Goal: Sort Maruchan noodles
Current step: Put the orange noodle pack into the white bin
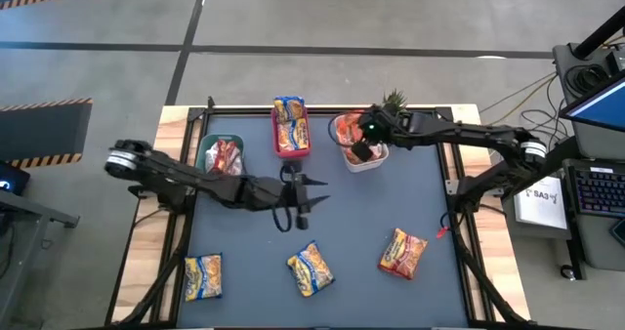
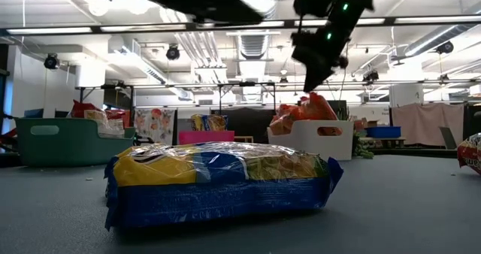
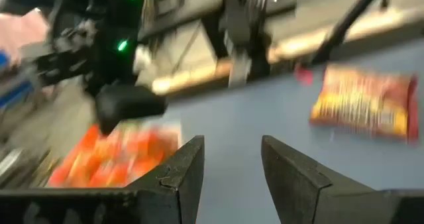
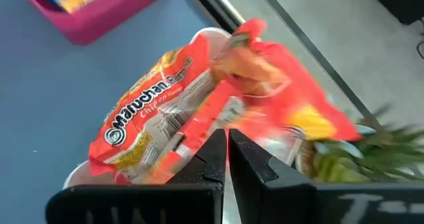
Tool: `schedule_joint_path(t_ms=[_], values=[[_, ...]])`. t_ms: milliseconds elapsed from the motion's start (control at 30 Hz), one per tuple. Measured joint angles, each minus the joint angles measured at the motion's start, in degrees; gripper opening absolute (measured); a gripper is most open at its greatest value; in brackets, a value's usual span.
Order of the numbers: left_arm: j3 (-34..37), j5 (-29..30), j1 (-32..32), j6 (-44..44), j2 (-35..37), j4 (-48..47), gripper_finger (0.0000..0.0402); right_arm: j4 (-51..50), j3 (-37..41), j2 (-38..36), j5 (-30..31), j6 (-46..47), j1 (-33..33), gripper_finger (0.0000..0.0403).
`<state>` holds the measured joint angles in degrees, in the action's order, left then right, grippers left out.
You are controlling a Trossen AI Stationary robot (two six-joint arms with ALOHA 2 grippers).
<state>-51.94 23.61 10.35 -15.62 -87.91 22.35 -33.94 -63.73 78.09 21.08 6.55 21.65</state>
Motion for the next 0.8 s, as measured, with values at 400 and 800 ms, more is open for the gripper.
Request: schedule_joint_path(t_ms=[400, 800], values=[[-8.62, -2.22, -5.96, -2.97, -18.17, 14.7, 0.0134, -11.75, 11.42, -14.18, 0.57, 13.54, 1.33, 0.0009], [-8.74, -2.2, -7.03, -2.93, -18.67, 11.8, 0.0134, 15.83, 31.67, -18.01, -5.75, 17.61, 3.82, 0.0009]])
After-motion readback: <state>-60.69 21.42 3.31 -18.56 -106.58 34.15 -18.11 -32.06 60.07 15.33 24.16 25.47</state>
